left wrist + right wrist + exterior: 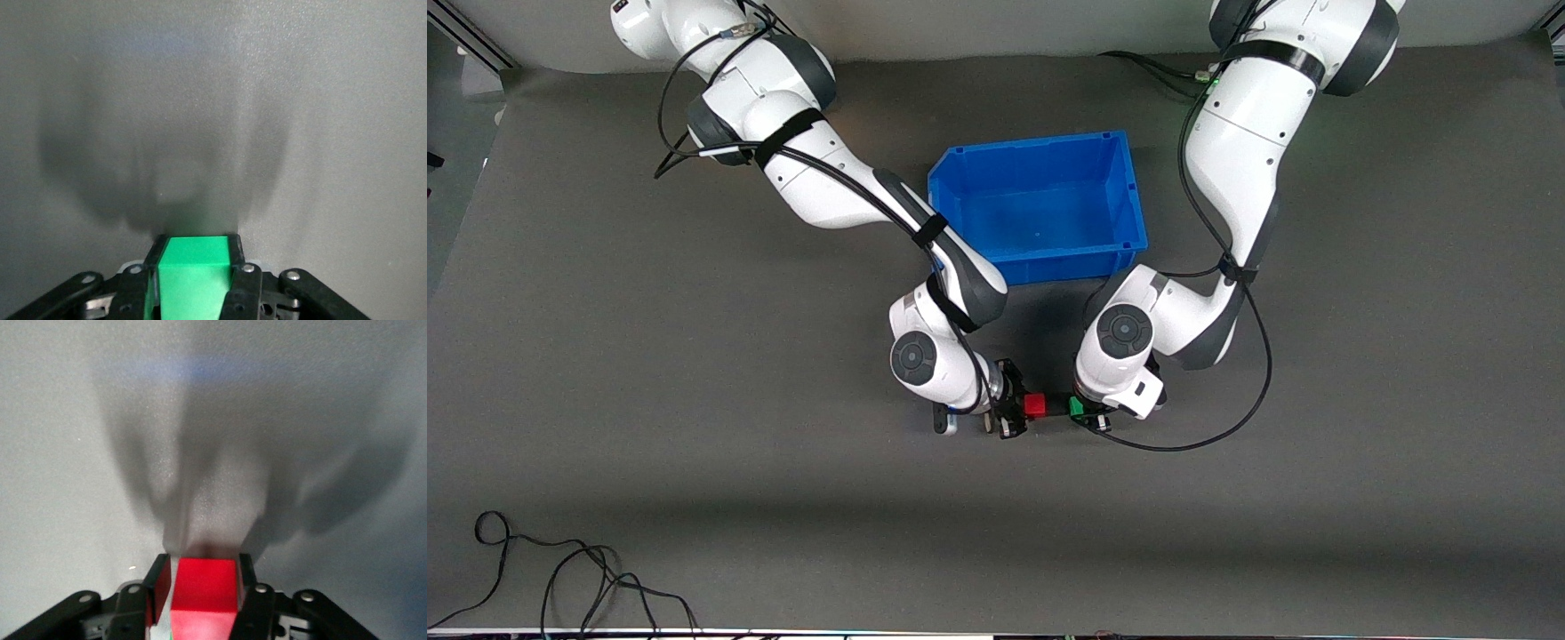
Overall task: Attach green and red cubes to black cube
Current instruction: 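Press the red cube and the green cube against the black cube, then open the right gripper off the red cube while the left releases green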
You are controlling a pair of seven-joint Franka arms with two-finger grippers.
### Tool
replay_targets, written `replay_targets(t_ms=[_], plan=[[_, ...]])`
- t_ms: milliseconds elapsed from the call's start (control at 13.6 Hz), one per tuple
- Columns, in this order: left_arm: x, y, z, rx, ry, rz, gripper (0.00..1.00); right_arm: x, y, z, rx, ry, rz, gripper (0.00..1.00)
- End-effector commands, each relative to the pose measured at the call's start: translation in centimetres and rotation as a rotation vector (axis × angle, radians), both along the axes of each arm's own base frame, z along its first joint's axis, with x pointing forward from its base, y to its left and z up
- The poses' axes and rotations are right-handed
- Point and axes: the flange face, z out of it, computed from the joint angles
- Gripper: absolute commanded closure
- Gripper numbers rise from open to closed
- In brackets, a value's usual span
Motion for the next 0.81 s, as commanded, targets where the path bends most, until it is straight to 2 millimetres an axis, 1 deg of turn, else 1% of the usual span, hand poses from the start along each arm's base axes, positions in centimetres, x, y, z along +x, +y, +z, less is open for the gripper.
replay_targets(t_ms=[0, 73, 147, 220, 293, 366, 440, 513, 586, 659, 733], plan=[[-0.1, -1.0, 0.1, 0.015, -0.011, -0.008, 1.0, 0.2, -0.1, 0.4, -0.009, 0.029, -0.016, 0.39], [-0.1, -1.1, 0.1, 0.016, -0.009, -0.008, 1.0, 0.2, -0.1, 0.7, -0.008, 0.027, -0.015, 0.3], [-0.1, -1.1, 0.1, 0.017, -0.008, -0.008, 1.0, 0.5, -0.3, 1.3, -0.008, 0.017, -0.013, 0.11], [-0.2, -1.1, 0.1, 0.018, -0.006, -0.009, 1.0, 1.3, -1.1, 2.3, -0.032, -0.015, -0.01, 0.0], [-0.2, -1.0, 0.0, 0.022, -0.003, -0.01, 1.0, 1.7, -1.9, 3.0, -0.086, -0.055, 0.01, 0.0], [-0.3, -1.0, -0.2, 0.026, 0.001, -0.015, 1.0, 2.0, -2.7, 4.0, -0.105, -0.071, 0.018, 0.0], [-0.4, -0.9, -0.3, 0.034, -0.001, -0.031, 1.0, 2.7, -4.1, 4.6, -0.108, -0.074, 0.003, 0.0], [-0.4, -0.9, -0.2, 0.035, -0.004, -0.051, 0.84, 3.3, -5.2, 4.7, -0.113, -0.073, -0.008, 0.0], [-0.3, -1.0, -0.2, 0.034, -0.006, -0.061, 0.2, 3.4, -5.6, 4.8, -0.115, -0.074, -0.001, 0.0], [-0.4, -1.1, -0.1, 0.037, -0.005, -0.065, 0.0, 3.4, -5.6, 4.9, -0.115, -0.082, 0.016, 0.0], [-0.4, -1.1, 0.2, 0.038, -0.004, -0.066, 0.0, 3.8, -6.1, 5.1, -0.116, -0.088, 0.018, 0.0]])
